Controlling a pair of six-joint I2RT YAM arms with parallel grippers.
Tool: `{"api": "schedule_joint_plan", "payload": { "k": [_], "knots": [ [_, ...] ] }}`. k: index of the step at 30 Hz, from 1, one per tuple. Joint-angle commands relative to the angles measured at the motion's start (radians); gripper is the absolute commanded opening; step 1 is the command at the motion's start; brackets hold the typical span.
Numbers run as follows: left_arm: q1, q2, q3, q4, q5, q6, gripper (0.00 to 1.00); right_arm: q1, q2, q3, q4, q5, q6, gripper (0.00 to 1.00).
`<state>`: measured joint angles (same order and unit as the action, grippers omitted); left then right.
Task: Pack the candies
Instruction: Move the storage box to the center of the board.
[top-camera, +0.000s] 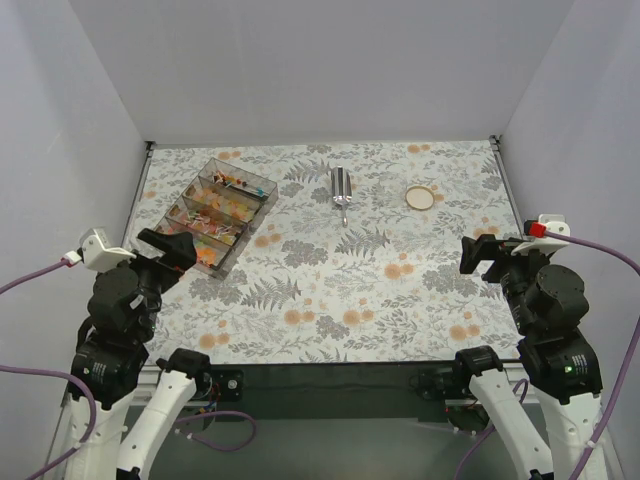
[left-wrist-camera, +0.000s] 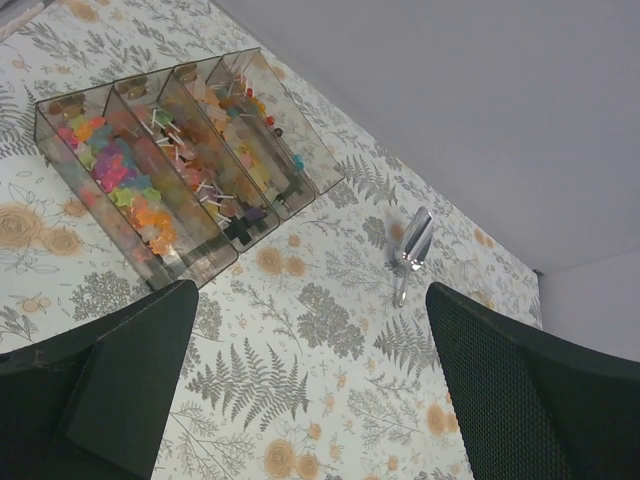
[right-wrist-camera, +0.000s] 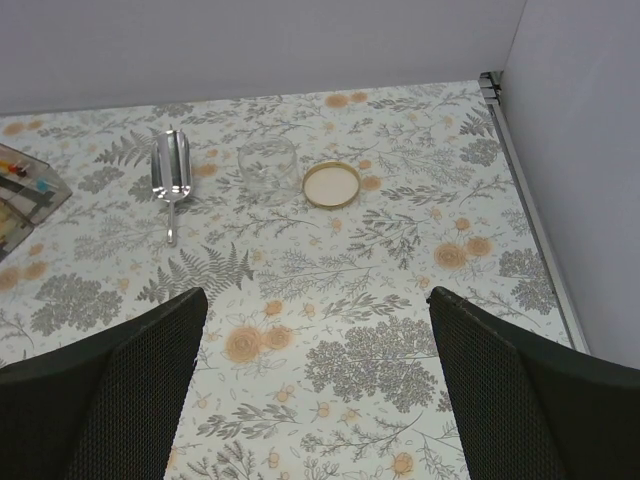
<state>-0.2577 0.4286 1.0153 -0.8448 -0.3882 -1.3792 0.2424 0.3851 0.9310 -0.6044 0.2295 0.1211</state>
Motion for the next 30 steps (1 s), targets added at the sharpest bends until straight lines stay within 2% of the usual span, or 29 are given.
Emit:
{"api": "schedule_joint_plan", "payload": {
  "k": [1, 6, 13, 17, 22, 30],
  "knots": [
    [-0.003, 0.007, -0.009, -0.002, -0.031, -0.014, 0.98, 0.008, -0.014, -0.004, 0.025, 0.001, -0.028, 0.98],
    [-0.003, 0.028, -0.014, 0.001, -0.028, -0.024, 0.98, 0.026, -0.014, 0.009, 0.023, -0.001, -0.031, 0.98],
    [-0.002, 0.143, -0.015, -0.006, 0.008, -0.073, 0.98, 0.063, -0.043, -0.029, 0.025, -0.050, -0.008, 0.98],
    [-0.002, 0.271, 0.008, -0.033, 0.046, -0.118, 0.98, 0.084, -0.078, -0.063, 0.023, -0.052, -0.008, 0.98],
    [-0.002, 0.452, -0.003, 0.042, 0.130, -0.136, 0.98, 0.087, -0.097, -0.089, 0.018, -0.067, -0.015, 0.98],
    [-0.002, 0.789, 0.097, 0.115, 0.092, -0.144, 0.98, 0.087, -0.052, -0.081, 0.012, -0.116, -0.038, 0.98]
  ]
}}
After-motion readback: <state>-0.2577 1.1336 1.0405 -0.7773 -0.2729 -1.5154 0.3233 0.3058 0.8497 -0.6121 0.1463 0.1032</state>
